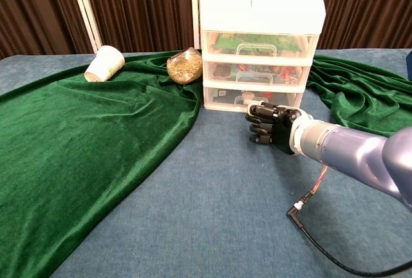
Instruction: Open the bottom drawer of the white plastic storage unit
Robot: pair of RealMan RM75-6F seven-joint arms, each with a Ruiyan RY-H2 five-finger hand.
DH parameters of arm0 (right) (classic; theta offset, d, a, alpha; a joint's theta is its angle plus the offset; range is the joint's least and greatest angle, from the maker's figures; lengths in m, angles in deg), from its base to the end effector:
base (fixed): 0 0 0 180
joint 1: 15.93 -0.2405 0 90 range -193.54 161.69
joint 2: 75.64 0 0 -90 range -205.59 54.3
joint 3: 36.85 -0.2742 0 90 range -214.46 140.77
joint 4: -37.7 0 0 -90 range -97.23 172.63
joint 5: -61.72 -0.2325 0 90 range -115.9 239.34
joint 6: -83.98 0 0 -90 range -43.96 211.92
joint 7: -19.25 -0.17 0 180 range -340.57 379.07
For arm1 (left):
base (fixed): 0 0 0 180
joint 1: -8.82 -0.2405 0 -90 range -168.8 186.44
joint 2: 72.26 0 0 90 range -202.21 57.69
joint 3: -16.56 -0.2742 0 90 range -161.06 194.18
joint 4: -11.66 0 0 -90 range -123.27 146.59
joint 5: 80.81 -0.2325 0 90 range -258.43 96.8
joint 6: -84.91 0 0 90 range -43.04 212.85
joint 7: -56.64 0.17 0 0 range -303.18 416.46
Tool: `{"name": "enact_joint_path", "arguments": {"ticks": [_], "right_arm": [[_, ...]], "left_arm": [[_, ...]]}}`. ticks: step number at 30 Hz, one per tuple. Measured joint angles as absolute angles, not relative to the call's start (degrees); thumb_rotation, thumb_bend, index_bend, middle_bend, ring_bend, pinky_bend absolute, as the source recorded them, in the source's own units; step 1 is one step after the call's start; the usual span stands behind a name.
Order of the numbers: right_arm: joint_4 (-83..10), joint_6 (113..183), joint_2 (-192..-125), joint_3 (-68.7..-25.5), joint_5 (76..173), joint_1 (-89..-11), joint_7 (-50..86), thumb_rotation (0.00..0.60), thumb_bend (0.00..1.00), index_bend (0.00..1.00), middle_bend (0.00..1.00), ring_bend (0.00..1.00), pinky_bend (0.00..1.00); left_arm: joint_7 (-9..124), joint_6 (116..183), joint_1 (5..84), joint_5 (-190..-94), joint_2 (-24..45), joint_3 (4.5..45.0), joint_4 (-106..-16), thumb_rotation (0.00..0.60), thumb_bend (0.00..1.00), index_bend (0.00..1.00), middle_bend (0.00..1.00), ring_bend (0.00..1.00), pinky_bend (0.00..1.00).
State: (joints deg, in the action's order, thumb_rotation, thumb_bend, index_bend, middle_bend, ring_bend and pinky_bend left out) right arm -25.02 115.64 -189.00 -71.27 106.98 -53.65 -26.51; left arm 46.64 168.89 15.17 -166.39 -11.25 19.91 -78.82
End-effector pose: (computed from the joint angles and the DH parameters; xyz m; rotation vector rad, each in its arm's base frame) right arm -0.1592 -0.4082 -0.1581 0.3466 -2.5839 1.4079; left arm -0.3433 0.2222 0.1686 -1.3595 -0.9627 -0.9870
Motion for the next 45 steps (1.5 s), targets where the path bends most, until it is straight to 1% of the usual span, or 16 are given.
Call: {"name": "enact_joint_path", "arguments": {"ticks": [12, 20, 28, 31, 37, 45], "right_arm": [[-23.2, 114.9, -189.9, -71.3, 105.0, -54.3, -24.9, 0.6, 0.56, 0.14, 0.88, 0.92, 0.8], [-21.7, 114.1, -190.5, -72.1, 104.8, -54.8, -24.7, 0.6, 0.57, 0.14, 0.88, 0.92, 0.8], [-19.5, 109.9, -191.2, -73.5, 105.3, -56.2, -26.2, 0.6, 0.58, 0.2, 0.88, 0.92, 0.8], [-18.5, 108.5, -191.6, -74.2, 105.8, -57.0, -26.8, 0.6, 0.58, 0.24, 0.88, 0.92, 0.8], [-18.7, 107.7, -191.8, -74.3, 106.7, -56.4, -27.4, 0.6, 0.58, 0.29, 0.88, 0.92, 0.8], [-22.2, 107.9, -190.9, -73.5, 108.0, -54.4, -27.5, 0.6, 0.58, 0.31, 0.88, 0.92, 0.8]], "left_arm": [[46.0, 168.5, 15.3, -166.3, -11.4, 19.9, -78.7, 0.6, 0.09, 0.0, 0.0, 0.0, 0.0], [45.7, 168.4, 15.4, -166.3, -11.5, 19.8, -78.7, 0.6, 0.09, 0.0, 0.0, 0.0, 0.0], [45.6, 168.2, 15.5, -166.3, -11.5, 19.7, -78.8, 0.6, 0.09, 0.0, 0.0, 0.0, 0.0], [45.4, 167.9, 15.6, -166.1, -11.5, 19.7, -78.7, 0.6, 0.09, 0.0, 0.0, 0.0, 0.0], [45.0, 167.8, 15.6, -166.1, -11.7, 19.7, -78.6, 0.6, 0.09, 0.0, 0.0, 0.0, 0.0], [45.1, 167.8, 15.6, -166.3, -11.8, 19.6, -78.9, 0.6, 0.09, 0.0, 0.0, 0.0, 0.0]]}}
